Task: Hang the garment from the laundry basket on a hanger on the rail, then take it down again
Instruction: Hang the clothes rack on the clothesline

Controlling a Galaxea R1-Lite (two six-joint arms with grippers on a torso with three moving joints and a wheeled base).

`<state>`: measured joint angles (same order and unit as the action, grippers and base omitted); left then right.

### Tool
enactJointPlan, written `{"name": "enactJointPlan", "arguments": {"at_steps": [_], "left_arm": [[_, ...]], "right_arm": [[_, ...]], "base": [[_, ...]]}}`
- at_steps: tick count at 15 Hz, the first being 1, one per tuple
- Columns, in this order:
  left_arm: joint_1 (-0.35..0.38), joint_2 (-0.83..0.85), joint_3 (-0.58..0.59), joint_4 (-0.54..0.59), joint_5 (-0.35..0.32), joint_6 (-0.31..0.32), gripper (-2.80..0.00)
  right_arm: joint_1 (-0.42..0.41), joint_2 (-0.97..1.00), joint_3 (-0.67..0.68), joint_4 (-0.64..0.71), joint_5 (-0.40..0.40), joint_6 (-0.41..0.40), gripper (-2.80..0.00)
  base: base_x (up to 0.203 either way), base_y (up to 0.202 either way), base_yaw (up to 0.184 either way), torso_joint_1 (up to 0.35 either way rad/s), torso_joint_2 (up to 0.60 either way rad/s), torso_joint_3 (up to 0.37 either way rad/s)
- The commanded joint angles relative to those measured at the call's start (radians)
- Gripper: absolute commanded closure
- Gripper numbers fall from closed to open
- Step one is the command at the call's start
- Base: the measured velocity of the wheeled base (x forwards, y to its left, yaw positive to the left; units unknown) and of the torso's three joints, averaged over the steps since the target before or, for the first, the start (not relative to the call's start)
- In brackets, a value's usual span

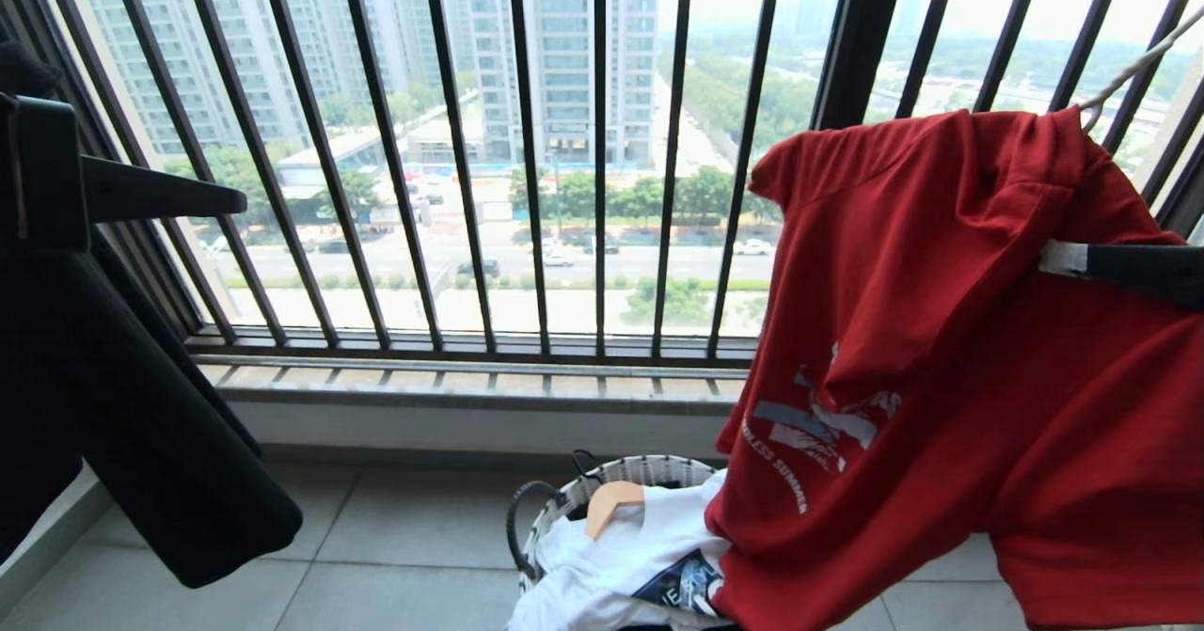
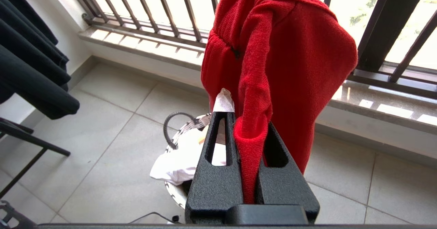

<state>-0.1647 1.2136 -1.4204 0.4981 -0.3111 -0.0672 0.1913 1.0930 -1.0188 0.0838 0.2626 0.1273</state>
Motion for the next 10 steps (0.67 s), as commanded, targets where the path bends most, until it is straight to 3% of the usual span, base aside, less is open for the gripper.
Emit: {"name": "enactJointPlan", "arguments": {"at_steps": [1, 10], "left_arm": [[-0.001, -0.002, -0.001, 0.002, -0.002, -0.001, 0.00], [-0.001, 0.000, 0.000, 0.002, -0.002, 0.000, 0.00]], "right_arm": [[0.000, -0.017, 0.008, -0.001, 0.003, 0.000, 0.00], [0.000, -0.068, 0.028, 0.002, 0.003, 0.000, 0.00]], "base": [[0.000, 0.000, 0.000, 0.114, -0.45, -0.368], [0.000, 0.000, 0.000, 0.124, -0.49, -0.319]]}}
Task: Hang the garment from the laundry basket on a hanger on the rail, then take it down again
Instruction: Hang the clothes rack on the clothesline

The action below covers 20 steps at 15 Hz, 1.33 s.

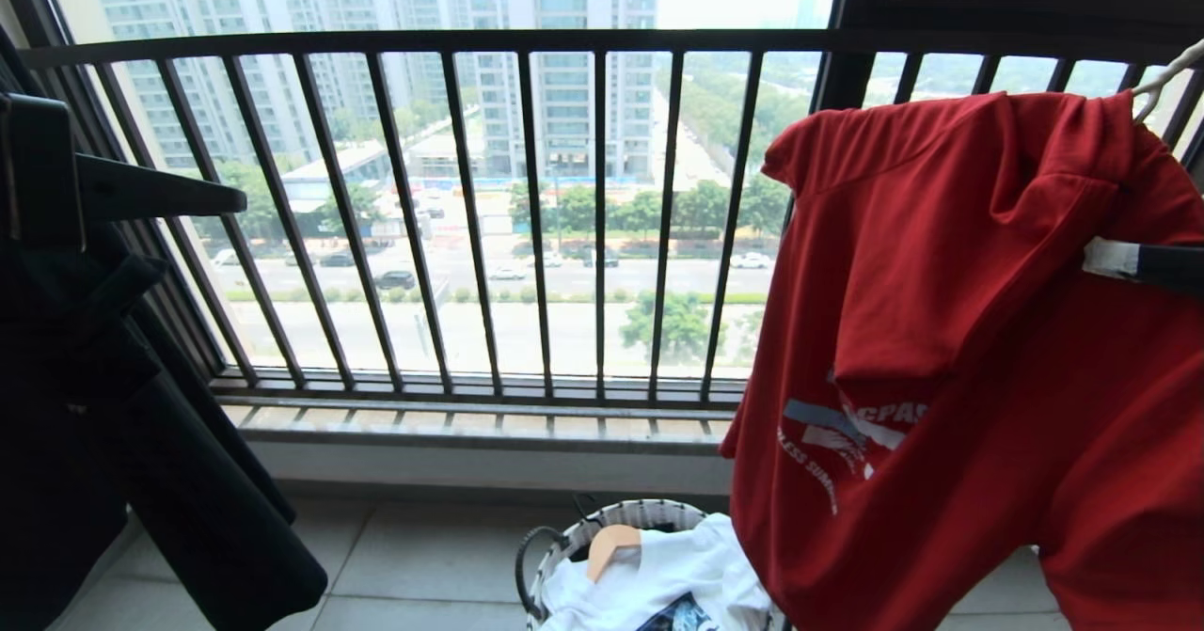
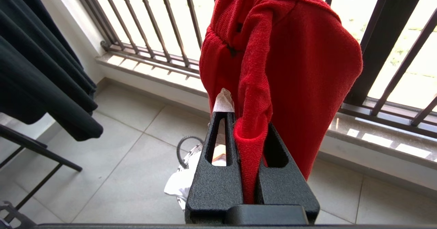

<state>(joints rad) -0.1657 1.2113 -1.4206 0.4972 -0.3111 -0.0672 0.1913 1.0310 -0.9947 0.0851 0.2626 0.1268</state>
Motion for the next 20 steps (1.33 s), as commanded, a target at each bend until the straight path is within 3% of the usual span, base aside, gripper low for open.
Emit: {"name": "enactJointPlan", "arguments": {"at_steps": [1, 20], "left_arm": [[0.000, 0.002, 0.000, 0.003, -0.002, 0.000, 0.00], [0.000, -0.034, 0.026, 0.000, -0.003, 0.030, 0.00]], "right_arm": [[0.000, -0.009, 0.007, 0.001, 0.003, 0.001, 0.00], [0.000, -0.108, 0.208, -0.002, 0.004, 0.005, 0.00]], "base": [[0.000, 0.000, 0.000, 0.166, -0.47, -0.306], [0.000, 0.000, 0.000, 0.224, -0.53, -0.312]]}}
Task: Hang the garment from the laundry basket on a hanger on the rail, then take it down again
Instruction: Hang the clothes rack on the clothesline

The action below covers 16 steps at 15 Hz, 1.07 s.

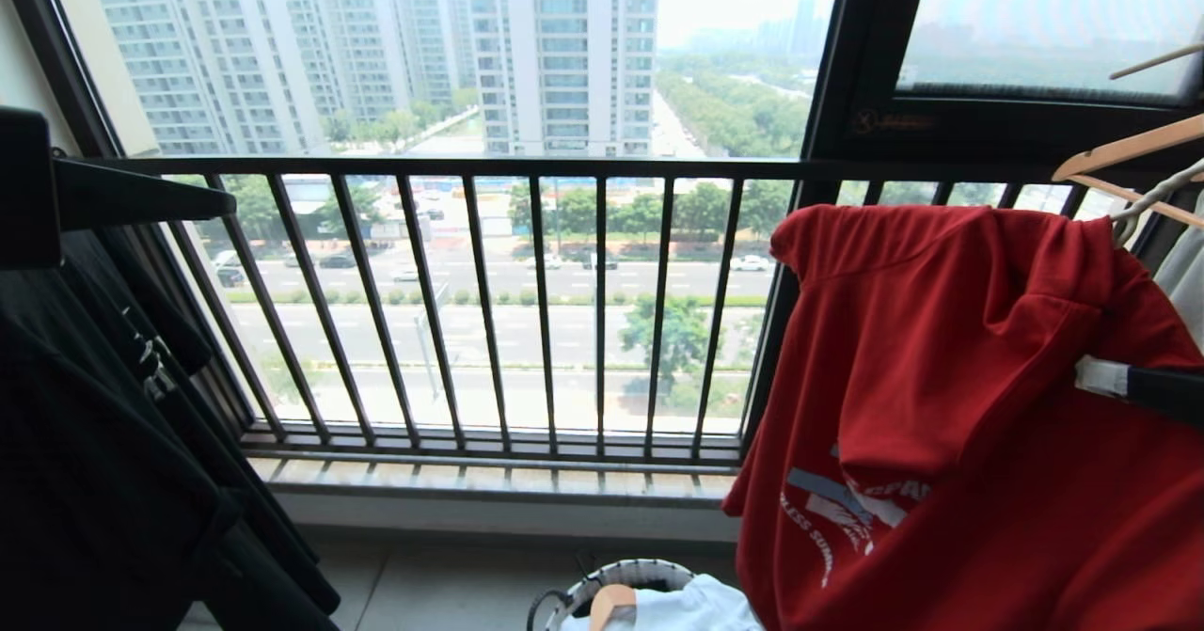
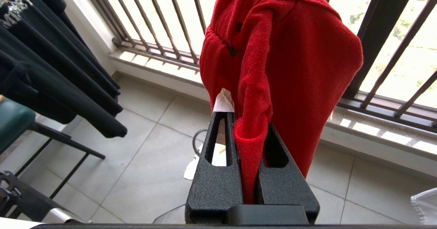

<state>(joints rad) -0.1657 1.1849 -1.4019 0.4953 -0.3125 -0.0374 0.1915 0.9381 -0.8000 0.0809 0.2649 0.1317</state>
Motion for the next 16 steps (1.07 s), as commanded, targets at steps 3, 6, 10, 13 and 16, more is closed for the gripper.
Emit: {"name": "enactJointPlan", "arguments": {"at_steps": [3, 6, 10, 13, 16], "left_arm": [[0.000, -0.021, 0.049, -0.086, -0.002, 0.000, 0.00], [0.000, -0.025, 0.060, -0.109, -0.002, -0.002, 0.00], [0.000, -0.028, 0.060, -0.109, -0.002, -0.002, 0.00], [0.000, -0.027, 0.060, -0.109, -0.002, -0.002, 0.00], [0.000, -0.030, 0.061, -0.109, -0.007, -0.002, 0.00]], "right_arm": [[0.000, -0.027, 0.018, 0.004, 0.004, 0.000, 0.00], [0.000, -0.027, 0.018, 0.004, 0.008, 0.000, 0.00], [0.000, -0.035, 0.015, -0.004, 0.010, 0.016, 0.00], [0.000, -0.059, 0.013, -0.004, 0.037, 0.032, 0.00], [0.004, -0.017, -0.016, -0.004, 0.057, 0.026, 0.00]], "base": [[0.000, 0.000, 0.000, 0.212, -0.46, -0.247], [0.000, 0.000, 0.000, 0.166, -0.36, -0.195], [0.000, 0.000, 0.000, 0.159, -0.34, -0.176], [0.000, 0.000, 0.000, 0.052, -0.11, -0.054], [0.000, 0.000, 0.000, 0.000, 0.00, 0.000]]}}
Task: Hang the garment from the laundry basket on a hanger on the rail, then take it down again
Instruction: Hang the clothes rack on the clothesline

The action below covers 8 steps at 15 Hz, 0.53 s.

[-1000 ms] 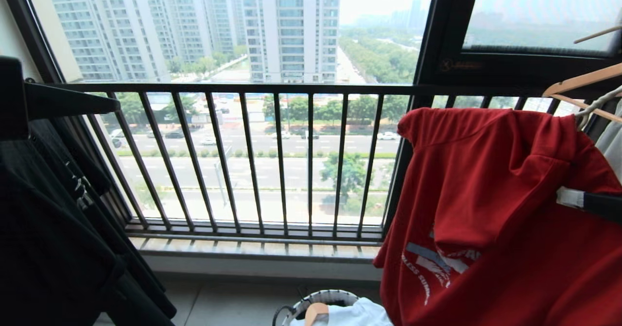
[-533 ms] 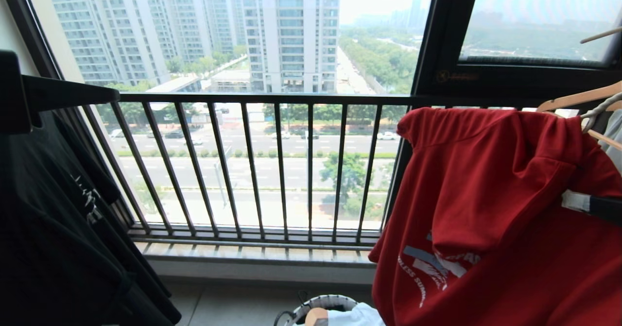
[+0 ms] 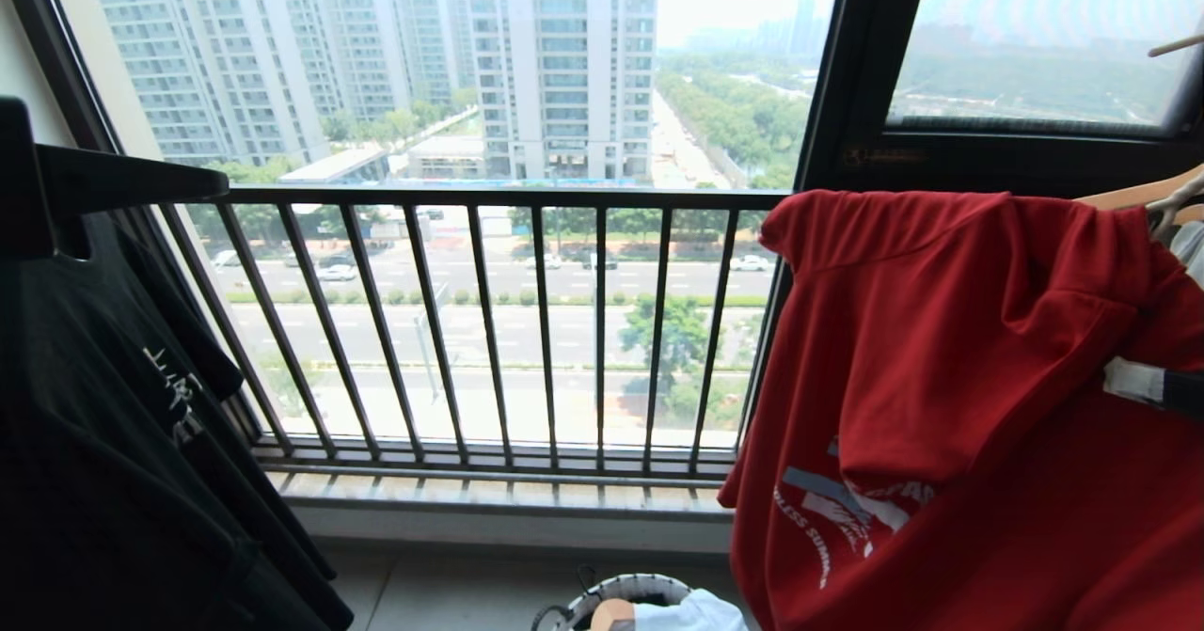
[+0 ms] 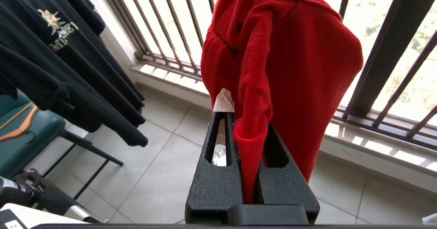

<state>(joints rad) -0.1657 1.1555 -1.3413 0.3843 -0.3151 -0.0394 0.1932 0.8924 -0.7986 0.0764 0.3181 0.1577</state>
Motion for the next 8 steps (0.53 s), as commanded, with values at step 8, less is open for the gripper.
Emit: {"name": "enactJointPlan", "arguments": {"at_steps": [8], "left_arm": [[-0.005, -0.012, -0.001, 0.002, -0.009, -0.003, 0.00]], "right_arm": [[0.233, 0.266, -0.238, -0.004, -0.053, 0.000, 0.00]], "base": [[0.000, 0.000, 0.000, 0.000, 0.00, 0.000]]}}
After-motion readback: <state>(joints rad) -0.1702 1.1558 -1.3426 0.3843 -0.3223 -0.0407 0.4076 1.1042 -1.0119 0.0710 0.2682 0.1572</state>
